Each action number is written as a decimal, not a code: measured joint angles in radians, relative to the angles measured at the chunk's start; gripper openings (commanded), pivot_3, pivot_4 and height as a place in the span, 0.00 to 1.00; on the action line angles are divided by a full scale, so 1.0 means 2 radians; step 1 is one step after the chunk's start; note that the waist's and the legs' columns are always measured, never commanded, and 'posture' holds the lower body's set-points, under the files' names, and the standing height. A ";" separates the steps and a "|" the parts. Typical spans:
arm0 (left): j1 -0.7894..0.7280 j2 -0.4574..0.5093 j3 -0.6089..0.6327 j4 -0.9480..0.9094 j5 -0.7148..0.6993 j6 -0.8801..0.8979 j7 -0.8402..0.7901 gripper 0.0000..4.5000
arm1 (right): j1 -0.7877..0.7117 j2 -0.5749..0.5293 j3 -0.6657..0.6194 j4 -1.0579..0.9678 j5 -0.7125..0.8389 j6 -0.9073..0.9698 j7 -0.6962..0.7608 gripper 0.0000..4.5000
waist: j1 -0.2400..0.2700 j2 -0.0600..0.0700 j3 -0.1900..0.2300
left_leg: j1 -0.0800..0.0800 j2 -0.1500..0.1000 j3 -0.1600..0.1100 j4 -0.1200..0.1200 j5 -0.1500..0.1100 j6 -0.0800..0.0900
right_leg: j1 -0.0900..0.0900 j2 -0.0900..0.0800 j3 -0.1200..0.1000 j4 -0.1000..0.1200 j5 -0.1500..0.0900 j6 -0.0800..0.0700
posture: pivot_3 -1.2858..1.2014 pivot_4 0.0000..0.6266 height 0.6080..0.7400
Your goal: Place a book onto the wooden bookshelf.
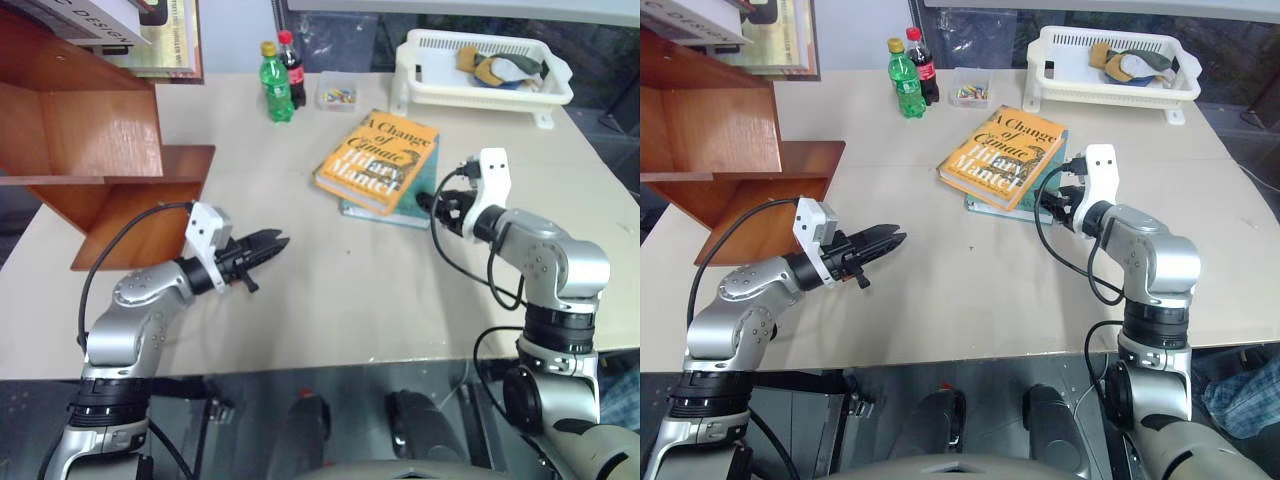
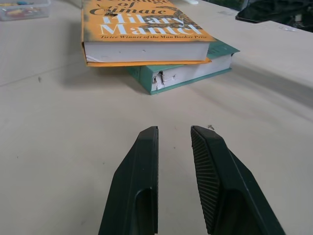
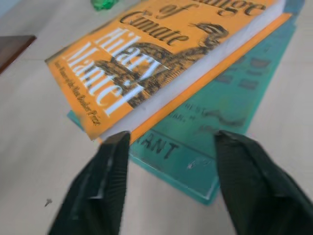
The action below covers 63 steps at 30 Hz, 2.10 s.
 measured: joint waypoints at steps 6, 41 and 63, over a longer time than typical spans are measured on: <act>-0.006 -0.011 -0.008 -0.001 0.002 0.008 0.017 0.26 | 0.007 -0.001 0.000 -0.004 0.000 -0.019 -0.034 0.58 | 0.000 0.000 0.000 | 0.000 0.000 0.000 0.000 0.000 0.000 | 0.000 0.000 0.000 0.000 0.000 0.000 | 0.52 0.24 1.00; -0.298 -0.253 0.184 0.293 -0.186 0.248 0.358 0.95 | 0.169 -0.126 0.076 -0.268 0.121 -0.127 0.073 1.00 | 0.002 -0.001 0.000 | -0.001 -0.001 -0.001 0.000 0.000 0.000 | 0.000 0.000 -0.001 -0.002 0.000 0.000 | 0.52 0.24 1.00; -0.411 -0.283 0.228 0.539 -0.170 0.093 0.317 0.24 | 0.226 -0.162 0.083 -0.314 0.131 -0.142 0.038 1.00 | 0.005 -0.001 0.000 | -0.001 -0.001 -0.001 0.000 0.000 0.000 | 0.001 0.000 -0.001 -0.002 0.000 0.001 | 0.52 0.24 1.00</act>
